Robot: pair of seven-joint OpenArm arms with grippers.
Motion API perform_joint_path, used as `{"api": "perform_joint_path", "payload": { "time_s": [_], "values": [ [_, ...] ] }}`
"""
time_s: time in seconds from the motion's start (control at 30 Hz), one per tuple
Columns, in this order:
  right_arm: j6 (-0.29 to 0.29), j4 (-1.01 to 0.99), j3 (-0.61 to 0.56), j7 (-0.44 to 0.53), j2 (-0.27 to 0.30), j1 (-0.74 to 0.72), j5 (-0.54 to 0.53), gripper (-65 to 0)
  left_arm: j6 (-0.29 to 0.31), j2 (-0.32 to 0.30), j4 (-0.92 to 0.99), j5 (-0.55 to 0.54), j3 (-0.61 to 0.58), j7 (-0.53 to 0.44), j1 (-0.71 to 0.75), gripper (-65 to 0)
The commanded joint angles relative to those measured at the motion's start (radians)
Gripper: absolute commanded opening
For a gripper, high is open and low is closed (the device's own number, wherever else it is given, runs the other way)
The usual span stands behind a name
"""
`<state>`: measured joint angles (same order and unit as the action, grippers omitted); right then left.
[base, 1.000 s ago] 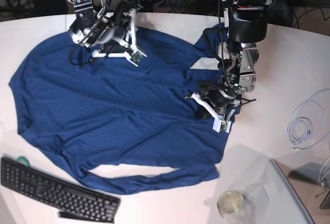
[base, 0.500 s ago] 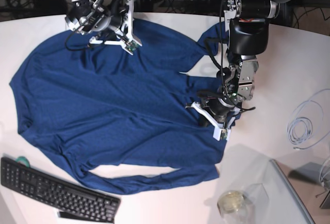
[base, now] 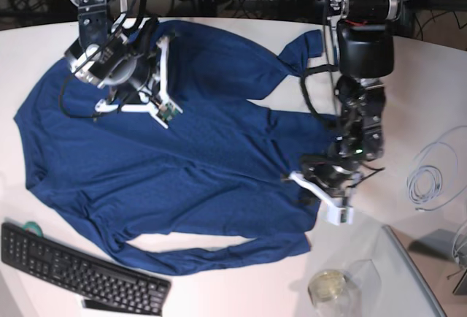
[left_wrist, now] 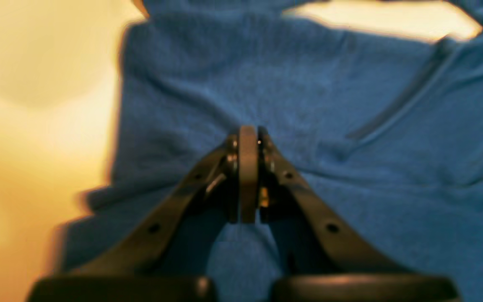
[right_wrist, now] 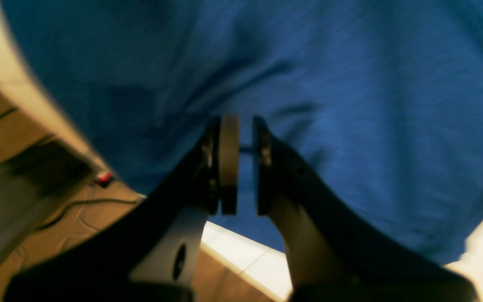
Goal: Layout the t-shirt on the table in an organized manner, then fold the t-shirt properly
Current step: 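Drag the shirt with the left gripper toward the cable coil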
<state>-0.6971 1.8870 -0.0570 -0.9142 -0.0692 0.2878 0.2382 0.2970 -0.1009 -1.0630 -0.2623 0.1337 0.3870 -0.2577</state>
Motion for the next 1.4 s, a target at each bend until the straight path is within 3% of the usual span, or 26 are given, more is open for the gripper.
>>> {"api": "perform_joint_path", "payload": {
  "time_s": [0.0,0.13,0.27,0.4,0.5,0.6,0.67,0.73,0.93,1.13,1.3,1.37],
  "values": [
    [-0.001,0.015,0.021,0.005,-0.004,-0.017,-0.003,-59.7,0.003,-0.036,-0.070,-0.041,0.002,0.002,0.004,-65.0],
    [-0.001,0.015,0.118,0.005,-0.007,-0.054,-0.003,-59.7,0.009,-0.152,-0.293,-0.154,0.001,0.043,0.176,-65.0],
    [-0.001,0.015,0.197,0.007,-0.007,-0.055,-0.003,-59.7,0.031,-0.247,-0.366,-0.256,0.010,0.011,0.369,-65.0],
    [-0.001,0.013,0.228,0.073,-0.007,-0.046,-0.003,-59.7,0.106,-0.251,-0.362,-0.397,0.149,-0.107,0.512,-65.0],
    [-0.001,0.012,0.240,0.097,-0.007,-0.037,-0.003,-59.7,0.109,-0.224,-0.352,-0.417,0.223,-0.116,0.553,-62.5],
    [-0.001,0.012,0.240,0.103,-0.007,-0.035,-0.003,-59.7,0.109,-0.190,-0.313,-0.418,0.249,-0.118,0.553,-28.8],
    [-0.001,0.010,0.240,0.103,-0.007,-0.035,-0.003,-59.7,0.109,-0.176,-0.273,-0.418,0.246,-0.122,0.545,-14.5],
    [-0.001,0.010,0.240,0.103,-0.007,-0.035,-0.003,-59.7,0.109,-0.162,-0.214,-0.414,0.240,-0.122,0.502,-8.9],
    [-0.001,0.010,0.240,0.103,-0.001,-0.034,-0.003,-59.7,0.109,-0.141,0.007,-0.417,0.248,-0.124,0.374,-8.9],
    [-0.001,0.009,0.245,0.103,0.001,-0.034,-0.003,-59.7,0.110,-0.093,0.083,-0.414,0.223,-0.122,0.278,-8.9],
    [-0.001,0.006,0.440,0.105,-0.022,-0.089,-0.003,-59.6,0.110,-0.082,0.166,-0.415,0.109,-0.122,0.229,-9.1],
    [-0.001,-0.010,0.561,0.105,-0.031,-0.131,-0.003,-59.6,0.110,-0.070,0.185,-0.417,0.094,-0.124,0.222,-14.8]
  ]
}}
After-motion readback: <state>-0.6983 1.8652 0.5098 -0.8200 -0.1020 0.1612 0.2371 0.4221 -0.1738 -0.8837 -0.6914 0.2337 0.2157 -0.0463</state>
